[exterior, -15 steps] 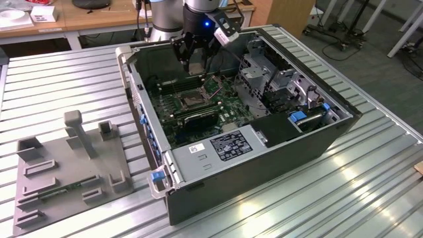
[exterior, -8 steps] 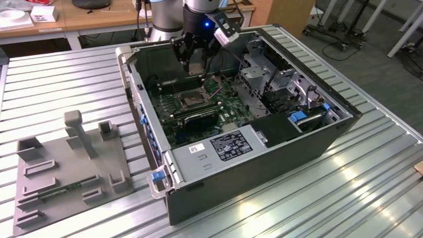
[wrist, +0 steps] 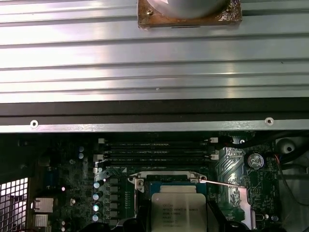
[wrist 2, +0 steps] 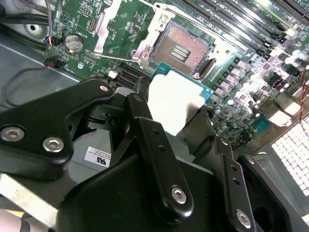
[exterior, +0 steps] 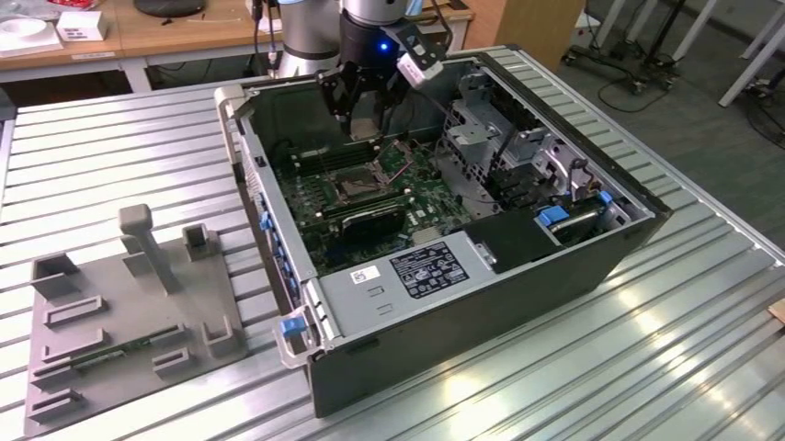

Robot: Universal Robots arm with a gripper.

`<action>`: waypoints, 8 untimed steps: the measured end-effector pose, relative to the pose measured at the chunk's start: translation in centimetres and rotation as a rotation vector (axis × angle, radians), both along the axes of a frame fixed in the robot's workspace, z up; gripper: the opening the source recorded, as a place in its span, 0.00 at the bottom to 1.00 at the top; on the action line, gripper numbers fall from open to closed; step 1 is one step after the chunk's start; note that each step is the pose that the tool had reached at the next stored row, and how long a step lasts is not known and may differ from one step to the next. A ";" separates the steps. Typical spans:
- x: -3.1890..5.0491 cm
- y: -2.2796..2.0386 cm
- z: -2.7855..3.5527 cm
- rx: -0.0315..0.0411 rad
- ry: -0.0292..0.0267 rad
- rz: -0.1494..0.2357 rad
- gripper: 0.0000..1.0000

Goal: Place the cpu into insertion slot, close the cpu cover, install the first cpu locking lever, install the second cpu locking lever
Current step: 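Place the cpu into insertion slot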

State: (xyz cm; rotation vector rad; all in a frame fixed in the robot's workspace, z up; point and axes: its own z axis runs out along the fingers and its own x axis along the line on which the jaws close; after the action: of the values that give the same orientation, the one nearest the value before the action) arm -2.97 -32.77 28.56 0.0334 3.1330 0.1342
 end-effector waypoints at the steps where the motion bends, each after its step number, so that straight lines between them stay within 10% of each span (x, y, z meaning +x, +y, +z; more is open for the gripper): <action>1: 0.00 0.00 -0.04 -0.0014 0.0000 0.000 0.54; 8: 0.00 0.00 -0.15 -0.0016 0.0001 0.000 0.54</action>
State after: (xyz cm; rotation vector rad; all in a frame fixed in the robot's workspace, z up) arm -2.97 -32.77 28.42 0.0335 3.1331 0.1316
